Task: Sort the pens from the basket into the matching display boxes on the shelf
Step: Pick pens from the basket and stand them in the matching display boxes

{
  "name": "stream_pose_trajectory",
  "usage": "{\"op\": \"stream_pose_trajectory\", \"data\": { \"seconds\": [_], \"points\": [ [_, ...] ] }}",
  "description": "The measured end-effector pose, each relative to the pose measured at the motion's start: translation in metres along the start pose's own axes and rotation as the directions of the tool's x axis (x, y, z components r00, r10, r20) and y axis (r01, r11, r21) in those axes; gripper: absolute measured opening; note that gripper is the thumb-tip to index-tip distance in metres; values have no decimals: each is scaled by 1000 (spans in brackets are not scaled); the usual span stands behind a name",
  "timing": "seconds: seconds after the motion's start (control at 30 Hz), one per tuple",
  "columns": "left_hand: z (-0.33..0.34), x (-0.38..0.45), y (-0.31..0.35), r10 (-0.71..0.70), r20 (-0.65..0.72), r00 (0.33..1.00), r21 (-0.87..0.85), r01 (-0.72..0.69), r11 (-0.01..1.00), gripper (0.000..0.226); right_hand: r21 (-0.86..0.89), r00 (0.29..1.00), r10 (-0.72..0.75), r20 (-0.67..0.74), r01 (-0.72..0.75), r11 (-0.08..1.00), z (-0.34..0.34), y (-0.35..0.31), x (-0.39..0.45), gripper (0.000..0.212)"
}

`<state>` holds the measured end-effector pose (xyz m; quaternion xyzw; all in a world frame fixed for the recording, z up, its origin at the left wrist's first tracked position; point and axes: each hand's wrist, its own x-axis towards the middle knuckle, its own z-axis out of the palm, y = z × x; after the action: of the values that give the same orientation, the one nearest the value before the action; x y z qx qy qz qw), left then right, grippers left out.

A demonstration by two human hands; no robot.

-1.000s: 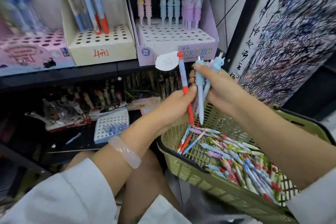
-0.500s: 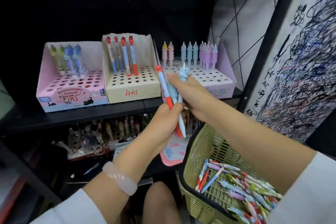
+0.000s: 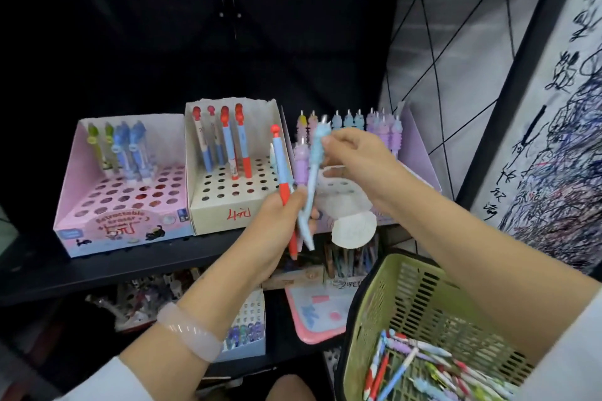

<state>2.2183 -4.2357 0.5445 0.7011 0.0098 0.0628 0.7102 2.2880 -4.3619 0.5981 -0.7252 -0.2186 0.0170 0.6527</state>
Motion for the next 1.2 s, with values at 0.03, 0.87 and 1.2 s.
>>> {"op": "stream_pose_trajectory", "data": {
  "seconds": [0.03,0.87,1.2],
  "points": [
    [-3,4,2,6,-12,1000,-41,-6,999,24,41,999,-3,-47,5,999,-5,-4,8,11],
    [-27,32,2,-61,-56,997,-178,51,983,21,-669,879,-358,-314,63,741,-45,27,105,22],
    [-29,30,1,-47,-55,997,-153,38,988,21,-647,894,-320,-313,46,761,-46,31,101,20]
  ]
}}
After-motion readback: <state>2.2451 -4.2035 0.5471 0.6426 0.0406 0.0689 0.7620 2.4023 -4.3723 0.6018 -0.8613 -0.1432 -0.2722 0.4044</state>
